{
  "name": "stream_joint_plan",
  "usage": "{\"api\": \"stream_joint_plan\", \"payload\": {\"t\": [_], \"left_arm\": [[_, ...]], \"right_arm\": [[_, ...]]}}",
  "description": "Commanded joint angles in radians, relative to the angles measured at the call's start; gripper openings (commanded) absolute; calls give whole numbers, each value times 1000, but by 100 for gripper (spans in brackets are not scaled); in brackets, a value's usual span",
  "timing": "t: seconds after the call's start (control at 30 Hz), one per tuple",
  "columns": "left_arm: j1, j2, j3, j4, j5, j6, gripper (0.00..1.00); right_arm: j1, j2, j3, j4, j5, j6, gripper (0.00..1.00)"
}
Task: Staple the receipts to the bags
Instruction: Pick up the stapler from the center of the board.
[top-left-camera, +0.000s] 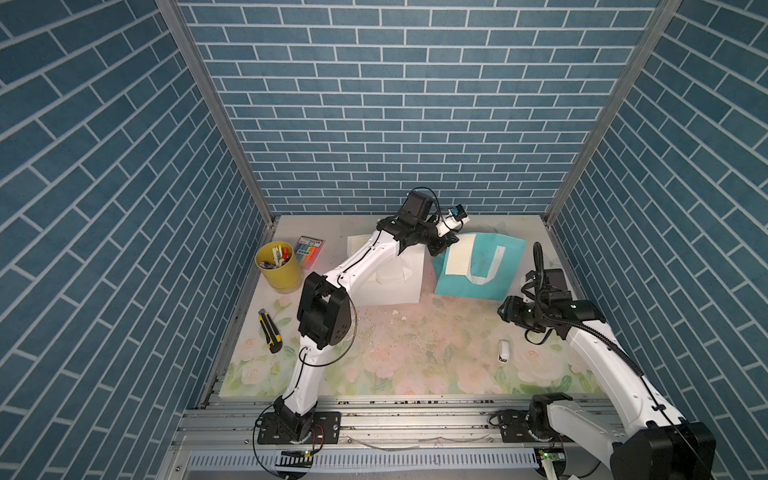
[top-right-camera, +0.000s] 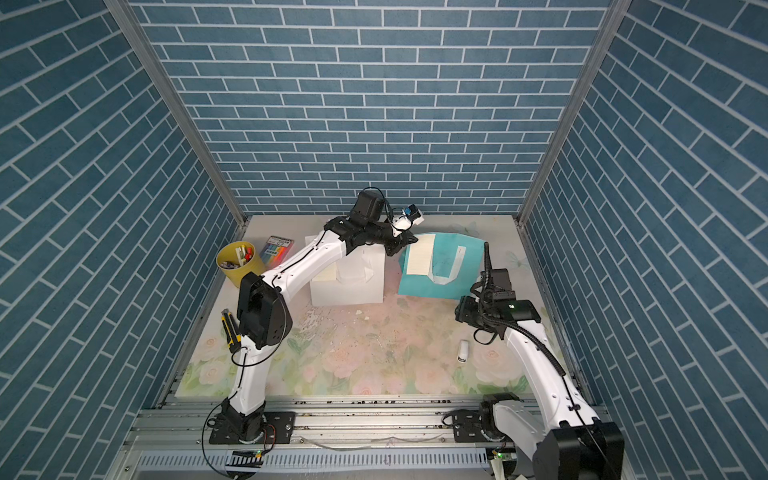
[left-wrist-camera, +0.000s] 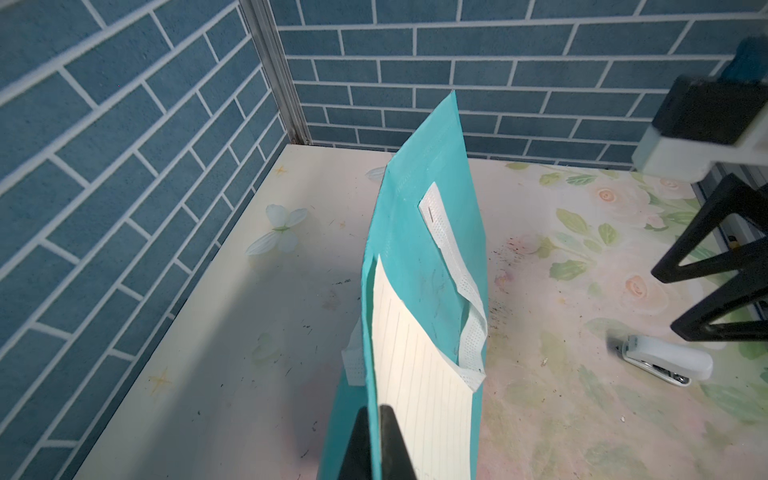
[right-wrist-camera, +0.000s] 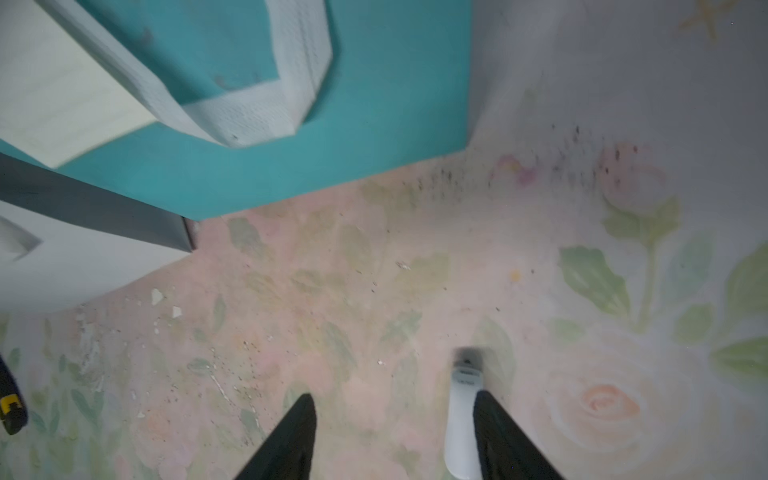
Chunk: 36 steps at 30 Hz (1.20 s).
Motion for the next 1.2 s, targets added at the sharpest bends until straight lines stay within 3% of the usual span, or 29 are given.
{"api": "stream_joint_plan", "payload": {"t": [0.0, 0.03, 0.47, 0.83, 1.1, 1.17], "left_arm": [[-6, -34, -48, 16, -10, -17, 0], [-8, -39, -55, 22, -6, -15, 0], [-10, -39, -55, 16, 15, 4, 0], [-15, -46, -60, -3, 5, 17, 0], [-18, -52, -61, -24, -14, 23, 0], [-18, -56, -62, -27, -19, 29, 0]], "right_arm": [[17, 67, 40, -198, 59, 61, 61], [28, 95, 37, -203, 26, 56, 61], [78, 314, -5, -78, 175, 66, 54], [79, 383, -95, 89, 135, 99, 46], [98, 413, -126, 118, 168, 101, 27], [107, 414, -136, 122, 181, 100, 16]]}}
